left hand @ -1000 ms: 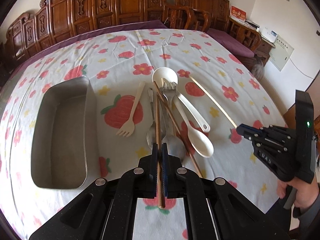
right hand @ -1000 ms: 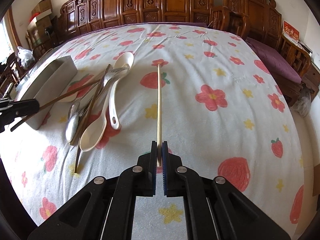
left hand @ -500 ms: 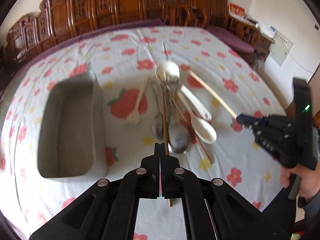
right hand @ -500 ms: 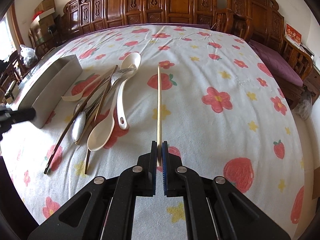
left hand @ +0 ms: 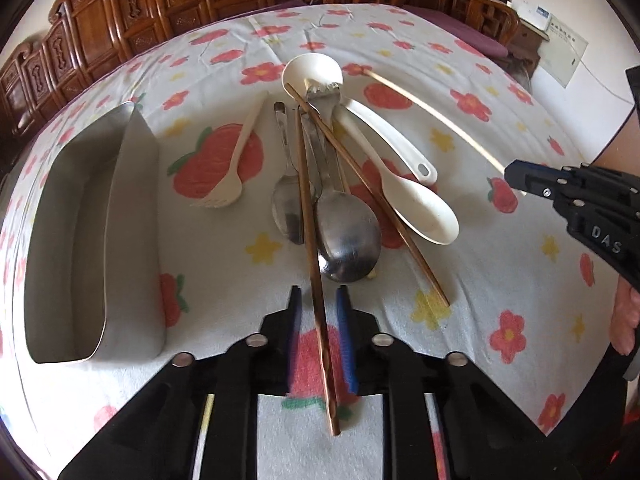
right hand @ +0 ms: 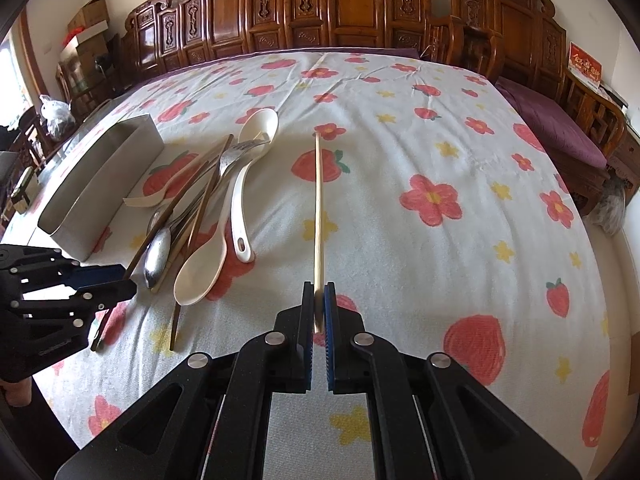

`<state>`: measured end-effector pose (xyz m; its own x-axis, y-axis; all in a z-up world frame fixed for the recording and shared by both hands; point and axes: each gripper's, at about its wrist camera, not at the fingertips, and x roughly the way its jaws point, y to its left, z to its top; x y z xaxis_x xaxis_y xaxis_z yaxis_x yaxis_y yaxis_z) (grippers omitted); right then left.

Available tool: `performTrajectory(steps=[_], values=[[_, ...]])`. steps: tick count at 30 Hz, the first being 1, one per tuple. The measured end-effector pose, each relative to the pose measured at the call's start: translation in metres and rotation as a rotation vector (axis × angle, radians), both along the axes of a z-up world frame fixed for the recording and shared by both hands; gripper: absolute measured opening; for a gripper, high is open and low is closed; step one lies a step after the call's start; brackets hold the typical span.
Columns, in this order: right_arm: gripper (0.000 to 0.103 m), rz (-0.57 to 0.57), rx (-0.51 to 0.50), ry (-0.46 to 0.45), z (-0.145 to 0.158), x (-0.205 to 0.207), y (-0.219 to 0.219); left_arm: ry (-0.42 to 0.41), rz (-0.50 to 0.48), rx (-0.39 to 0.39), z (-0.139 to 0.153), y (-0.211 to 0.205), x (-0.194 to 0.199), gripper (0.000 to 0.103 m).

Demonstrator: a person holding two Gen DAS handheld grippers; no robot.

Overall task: Organize utensils
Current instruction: 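Grasp another wooden chopstick with the left tool and lift it while the right tool holds its chopstick, then carry both chopsticks over the grey metal tray and open both tools to drop them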

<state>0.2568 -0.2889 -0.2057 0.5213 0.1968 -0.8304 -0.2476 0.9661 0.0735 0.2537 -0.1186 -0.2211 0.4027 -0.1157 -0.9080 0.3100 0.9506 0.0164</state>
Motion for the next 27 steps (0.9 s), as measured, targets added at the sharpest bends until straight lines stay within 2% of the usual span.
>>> performTrajectory(steps=[5, 15, 20, 27], values=[[0.005, -0.009, 0.004, 0.003, 0.0, 0.001, -0.004, -0.019, 0.012, -0.021, 0.007, 0.007, -0.005, 0.004], [0.005, -0.002, 0.032, -0.035, 0.02, -0.004, 0.004, -0.129, 0.049, -0.124, 0.061, 0.033, -0.023, 0.004], [0.005, 0.025, 0.055, -0.075, 0.043, -0.01, 0.024, -0.174, 0.071, -0.146, 0.085, 0.054, -0.021, 0.004], [0.005, 0.089, 0.087, -0.108, 0.064, -0.014, 0.068, -0.196, 0.115, -0.155, 0.093, 0.091, -0.013, 0.004]])
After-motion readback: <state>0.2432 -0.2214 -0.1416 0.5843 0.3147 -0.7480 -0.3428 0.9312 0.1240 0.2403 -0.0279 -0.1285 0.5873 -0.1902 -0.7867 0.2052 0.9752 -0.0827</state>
